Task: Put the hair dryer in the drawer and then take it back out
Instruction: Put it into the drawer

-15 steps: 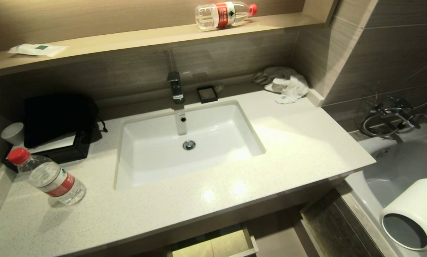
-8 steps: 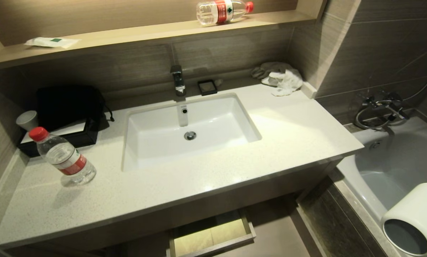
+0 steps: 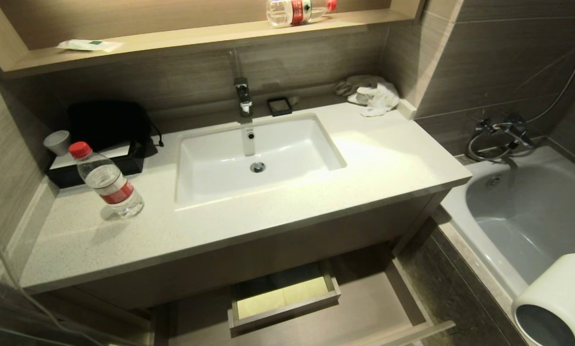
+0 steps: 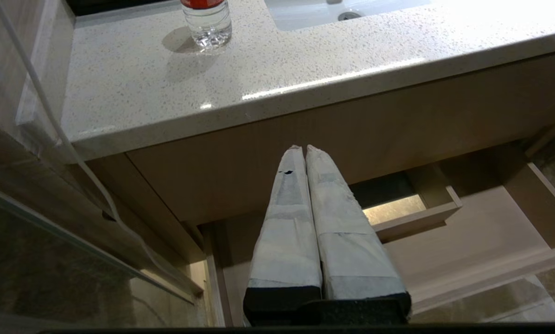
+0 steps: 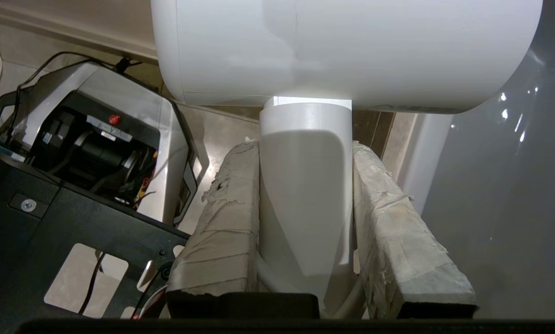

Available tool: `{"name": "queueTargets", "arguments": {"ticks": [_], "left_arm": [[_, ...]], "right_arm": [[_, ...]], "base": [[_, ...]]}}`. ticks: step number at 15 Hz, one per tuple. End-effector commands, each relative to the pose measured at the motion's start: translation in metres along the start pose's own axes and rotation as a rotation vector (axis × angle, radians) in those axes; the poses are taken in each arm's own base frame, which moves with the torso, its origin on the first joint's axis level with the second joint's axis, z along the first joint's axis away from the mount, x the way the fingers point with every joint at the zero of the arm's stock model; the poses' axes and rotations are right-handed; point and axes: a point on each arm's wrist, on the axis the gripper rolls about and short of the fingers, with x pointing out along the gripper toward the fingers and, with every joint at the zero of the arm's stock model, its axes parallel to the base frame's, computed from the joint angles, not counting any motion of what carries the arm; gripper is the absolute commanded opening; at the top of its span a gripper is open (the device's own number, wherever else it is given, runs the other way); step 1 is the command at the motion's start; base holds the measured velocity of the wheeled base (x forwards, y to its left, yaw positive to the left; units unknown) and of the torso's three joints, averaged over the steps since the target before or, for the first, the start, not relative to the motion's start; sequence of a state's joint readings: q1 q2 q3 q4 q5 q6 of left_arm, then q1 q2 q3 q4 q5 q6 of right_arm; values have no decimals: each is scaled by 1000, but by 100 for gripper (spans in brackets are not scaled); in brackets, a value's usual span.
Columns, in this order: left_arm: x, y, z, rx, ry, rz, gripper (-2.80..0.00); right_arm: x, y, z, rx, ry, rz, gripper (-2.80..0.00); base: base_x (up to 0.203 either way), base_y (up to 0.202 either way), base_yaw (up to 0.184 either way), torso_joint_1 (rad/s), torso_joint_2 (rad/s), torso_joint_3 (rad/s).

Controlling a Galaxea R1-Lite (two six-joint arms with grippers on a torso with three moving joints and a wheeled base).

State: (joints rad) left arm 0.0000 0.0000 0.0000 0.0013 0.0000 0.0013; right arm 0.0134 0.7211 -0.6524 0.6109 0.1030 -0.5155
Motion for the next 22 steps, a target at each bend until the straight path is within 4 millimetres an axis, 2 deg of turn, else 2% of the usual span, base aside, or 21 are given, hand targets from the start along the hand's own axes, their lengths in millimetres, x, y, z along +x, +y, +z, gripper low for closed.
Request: {"name": "queueTargets", "arguments": {"ticks": [1,22], "left_arm": [[0,0,0,0,0,0,-280],[0,0,0,0,0,0,-280]], "right_arm": [[2,1,-2,-2,11,6,-280],[4,6,-12,4,25,12,-280]], "base": [[0,0,0,-280,90,-188],[0,0,0,-15,4,-10]]}}
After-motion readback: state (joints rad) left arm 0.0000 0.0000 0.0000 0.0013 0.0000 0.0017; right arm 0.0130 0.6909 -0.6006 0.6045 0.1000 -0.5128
